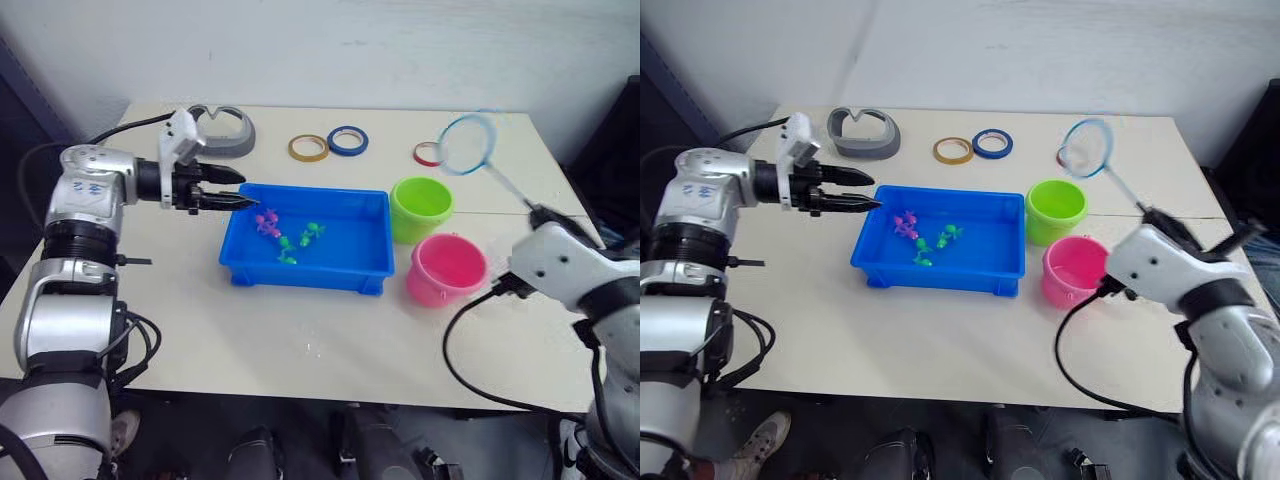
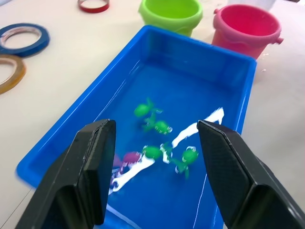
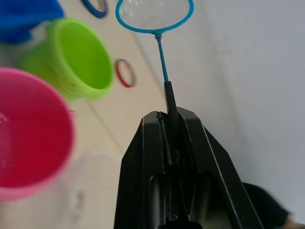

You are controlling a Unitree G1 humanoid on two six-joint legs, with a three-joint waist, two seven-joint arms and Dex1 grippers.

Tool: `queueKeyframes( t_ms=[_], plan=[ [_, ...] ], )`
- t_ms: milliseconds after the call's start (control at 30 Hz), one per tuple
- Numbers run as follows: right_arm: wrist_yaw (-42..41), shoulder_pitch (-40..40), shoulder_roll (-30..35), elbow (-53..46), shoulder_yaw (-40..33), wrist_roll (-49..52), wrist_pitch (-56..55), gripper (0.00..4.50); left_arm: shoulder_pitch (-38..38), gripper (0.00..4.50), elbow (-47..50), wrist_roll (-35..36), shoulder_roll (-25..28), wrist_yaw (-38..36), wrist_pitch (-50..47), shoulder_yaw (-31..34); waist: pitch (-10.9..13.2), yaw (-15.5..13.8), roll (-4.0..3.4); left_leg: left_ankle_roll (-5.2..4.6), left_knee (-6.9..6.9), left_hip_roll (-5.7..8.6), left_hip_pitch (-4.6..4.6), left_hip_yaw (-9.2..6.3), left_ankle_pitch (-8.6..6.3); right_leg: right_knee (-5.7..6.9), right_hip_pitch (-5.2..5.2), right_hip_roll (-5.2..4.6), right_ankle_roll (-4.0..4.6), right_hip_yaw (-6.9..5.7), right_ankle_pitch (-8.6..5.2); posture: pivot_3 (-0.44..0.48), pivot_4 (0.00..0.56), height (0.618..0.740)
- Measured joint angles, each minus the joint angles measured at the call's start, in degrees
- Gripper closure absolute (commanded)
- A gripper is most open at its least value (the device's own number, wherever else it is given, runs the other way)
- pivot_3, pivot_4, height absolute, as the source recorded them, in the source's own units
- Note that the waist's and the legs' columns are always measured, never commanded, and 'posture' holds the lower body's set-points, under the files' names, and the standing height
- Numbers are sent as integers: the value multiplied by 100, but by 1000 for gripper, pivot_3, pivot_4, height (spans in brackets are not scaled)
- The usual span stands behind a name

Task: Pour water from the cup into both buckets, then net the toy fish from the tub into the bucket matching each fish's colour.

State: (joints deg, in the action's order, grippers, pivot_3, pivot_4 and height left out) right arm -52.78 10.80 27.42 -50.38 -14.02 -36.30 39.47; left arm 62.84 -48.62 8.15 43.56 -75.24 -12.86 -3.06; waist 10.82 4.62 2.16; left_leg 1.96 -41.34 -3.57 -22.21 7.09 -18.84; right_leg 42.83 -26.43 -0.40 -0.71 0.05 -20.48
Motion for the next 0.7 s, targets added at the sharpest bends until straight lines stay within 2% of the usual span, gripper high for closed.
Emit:
queueKeyframes(
  t_ms=[133,367,533,700],
  plan=[
    [-367,1012,-67,307,577,631,1503,4500,-564,1477,363,28,407,9,-278,143,0,26,2,0,-3,-2,-2,-4,1,8,-4,-3,10,-9,-4,0,150,693],
    [-398,2191,149,948,1517,1596,3122,4500,-1347,1477,1260,141,968,81,-752,545,0,19,3,-1,4,0,-11,-15,0,4,-9,-12,18,-19,-9,0,150,693],
    [-101,2940,158,1353,2195,2162,3721,4500,-1738,1477,1759,305,1088,220,-1090,715,-1,8,4,-1,7,-1,-20,-22,0,1,-15,-12,21,-26,-10,0,150,693],
    [305,3267,-123,1552,2667,2679,3968,4500,-1855,1477,2113,440,1107,338,-1269,767,-1,9,5,-1,9,-1,-22,-22,0,-4,-15,-13,20,-26,-10,0,150,693]
  ],
)
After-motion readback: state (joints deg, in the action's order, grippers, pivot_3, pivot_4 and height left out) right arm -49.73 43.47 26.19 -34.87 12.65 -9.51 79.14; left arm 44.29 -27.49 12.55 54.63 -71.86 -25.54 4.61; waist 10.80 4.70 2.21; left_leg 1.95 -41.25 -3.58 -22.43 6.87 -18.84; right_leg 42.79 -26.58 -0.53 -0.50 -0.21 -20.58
